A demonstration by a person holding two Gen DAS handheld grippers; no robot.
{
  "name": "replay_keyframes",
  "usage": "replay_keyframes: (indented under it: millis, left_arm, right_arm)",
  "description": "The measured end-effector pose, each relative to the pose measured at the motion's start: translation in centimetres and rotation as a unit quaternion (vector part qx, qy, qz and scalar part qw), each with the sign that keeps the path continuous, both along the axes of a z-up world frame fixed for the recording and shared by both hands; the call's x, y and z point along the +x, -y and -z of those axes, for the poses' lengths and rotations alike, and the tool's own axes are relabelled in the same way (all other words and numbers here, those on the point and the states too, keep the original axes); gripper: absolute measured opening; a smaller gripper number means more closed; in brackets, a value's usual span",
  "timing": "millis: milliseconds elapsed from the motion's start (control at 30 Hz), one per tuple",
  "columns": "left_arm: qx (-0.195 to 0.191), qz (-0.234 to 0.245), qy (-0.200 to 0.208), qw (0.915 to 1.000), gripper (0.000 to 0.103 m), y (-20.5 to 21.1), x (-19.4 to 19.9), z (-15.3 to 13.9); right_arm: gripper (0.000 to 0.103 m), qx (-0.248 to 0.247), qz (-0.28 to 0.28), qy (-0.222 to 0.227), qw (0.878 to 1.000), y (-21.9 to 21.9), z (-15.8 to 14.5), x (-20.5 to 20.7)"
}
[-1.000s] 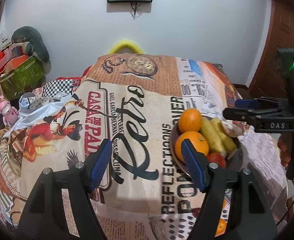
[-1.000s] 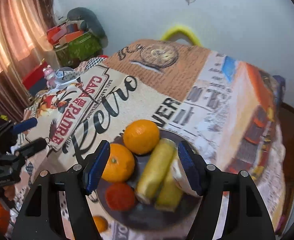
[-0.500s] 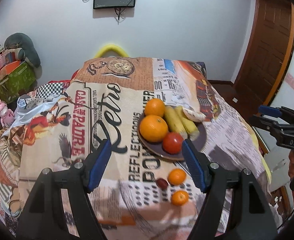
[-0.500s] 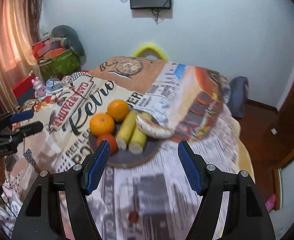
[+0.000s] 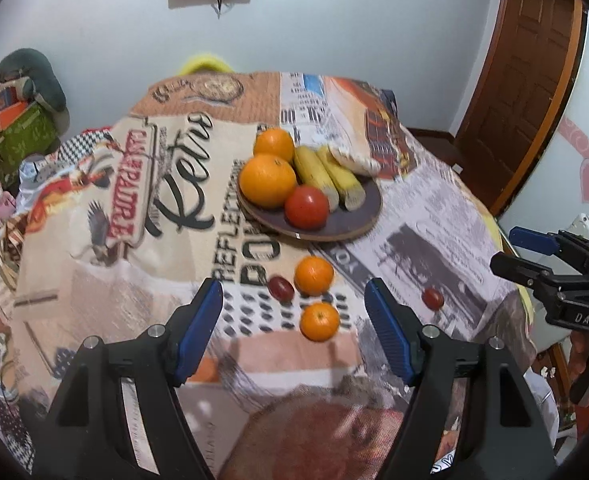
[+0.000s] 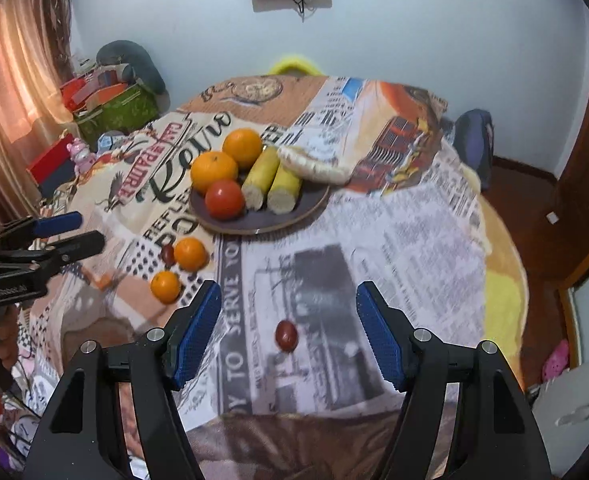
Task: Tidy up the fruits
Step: 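Grasp a red date with the right tool while the left tool grasps a small mandarin, then place the mandarin on the plate with the left tool while the right tool drops the date there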
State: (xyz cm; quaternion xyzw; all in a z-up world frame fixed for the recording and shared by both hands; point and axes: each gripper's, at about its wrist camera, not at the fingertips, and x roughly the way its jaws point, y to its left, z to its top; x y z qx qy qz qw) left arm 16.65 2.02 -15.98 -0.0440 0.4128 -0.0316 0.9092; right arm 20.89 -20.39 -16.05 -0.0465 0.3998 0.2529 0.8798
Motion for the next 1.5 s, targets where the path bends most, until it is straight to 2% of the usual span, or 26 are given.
replay_keyframes:
  millis: [167,467,700,833,967,1200,1500]
  left_arm:
    - [0.004,0.003,-0.016,0.9999,0.07,0.8,0.3,1.9]
    - [-0.004,0.015,-0.055,0.9983,0.058,1.6,1.7,5.3]
    - [-0.011,0.015,-0.075,0.997,0.057,1.7,3.0,7.2]
    - [-0.022,0.019,-0.082,0.9962,0.051,1.7,3.6,7.9]
    - [-0.03,0.032,-0.081,0.9958,0.034,2.0,3.7,8.0]
    - [-0.021,0.034,-0.073,0.9965,0.034,2.0,3.5,7.5]
    - [-0.029,0.018,-0.031,0.9989,0.034,0.3,3.6,4.4]
  right_arm:
    - [0.046,-0.003,-0.011,-0.036,0.999,-0.5,2.9,-0.1]
    - [0.035,-0.002,-0.011,-0.084,0.996,-0.9,6.8,0.6]
    - [0.029,-0.007,-0.011,-0.103,0.995,-0.8,8.5,1.4]
    - [0.024,-0.002,-0.011,-0.101,0.995,-0.7,8.6,1.7]
    - [0.017,-0.009,-0.015,-0.098,0.995,-0.8,8.5,1.7]
    - [0.016,0.001,-0.018,-0.09,0.996,-0.9,7.7,1.8]
    - [0.016,0.012,-0.025,-0.061,0.998,-2.0,5.7,2.4]
